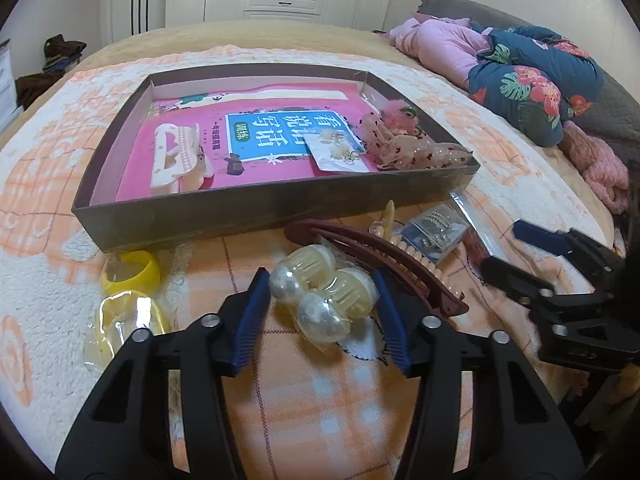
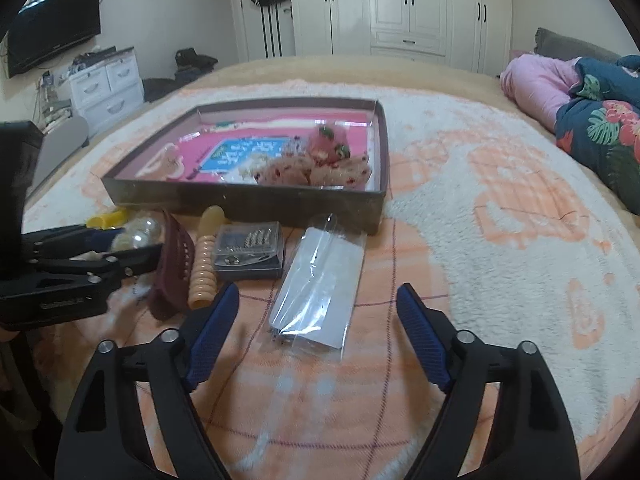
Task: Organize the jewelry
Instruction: 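Move the left gripper toward the pearl hair clips beside the tray, then grasp the bagged pearl clips with the left gripper while the right grasps the clear bag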
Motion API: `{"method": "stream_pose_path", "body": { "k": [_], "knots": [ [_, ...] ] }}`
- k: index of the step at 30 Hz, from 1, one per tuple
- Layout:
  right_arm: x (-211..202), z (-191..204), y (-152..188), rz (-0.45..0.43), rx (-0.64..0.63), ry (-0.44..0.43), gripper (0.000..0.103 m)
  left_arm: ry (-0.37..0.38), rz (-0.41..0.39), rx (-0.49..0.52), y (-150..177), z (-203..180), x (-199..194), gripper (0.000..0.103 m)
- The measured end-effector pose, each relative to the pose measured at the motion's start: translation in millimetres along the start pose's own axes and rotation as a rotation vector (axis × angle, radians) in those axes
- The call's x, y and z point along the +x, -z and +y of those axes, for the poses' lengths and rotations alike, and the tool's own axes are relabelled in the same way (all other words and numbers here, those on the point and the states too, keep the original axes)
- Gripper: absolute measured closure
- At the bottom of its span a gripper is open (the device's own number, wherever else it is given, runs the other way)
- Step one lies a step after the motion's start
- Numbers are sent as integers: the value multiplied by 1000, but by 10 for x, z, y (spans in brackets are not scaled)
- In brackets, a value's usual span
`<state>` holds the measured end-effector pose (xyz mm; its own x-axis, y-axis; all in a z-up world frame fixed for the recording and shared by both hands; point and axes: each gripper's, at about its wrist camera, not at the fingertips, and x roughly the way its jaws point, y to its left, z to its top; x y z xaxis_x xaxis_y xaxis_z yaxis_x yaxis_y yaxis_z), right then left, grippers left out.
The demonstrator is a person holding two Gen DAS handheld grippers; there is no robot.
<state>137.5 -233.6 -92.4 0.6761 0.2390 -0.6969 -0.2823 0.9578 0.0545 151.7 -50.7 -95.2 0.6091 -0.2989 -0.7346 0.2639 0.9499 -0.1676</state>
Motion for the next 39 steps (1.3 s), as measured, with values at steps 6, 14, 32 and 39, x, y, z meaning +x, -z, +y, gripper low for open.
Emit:
{"method": "stream_pose_path", "body": {
  "k": [6, 14, 32, 39],
  "knots": [
    [130, -63, 17, 37, 32, 11, 53, 10, -3, 3, 10, 11, -15, 63],
    [36, -185, 63, 18, 61, 9, 63, 46, -20, -10, 39, 12, -120, 63],
    [-426, -152, 84, -69, 35, -14, 63, 97, -106, 13, -7, -105, -527, 63],
    [-474, 5, 8, -78, 5, -41, 63, 79, -138, -14, -46, 18, -621, 63]
  ]
}}
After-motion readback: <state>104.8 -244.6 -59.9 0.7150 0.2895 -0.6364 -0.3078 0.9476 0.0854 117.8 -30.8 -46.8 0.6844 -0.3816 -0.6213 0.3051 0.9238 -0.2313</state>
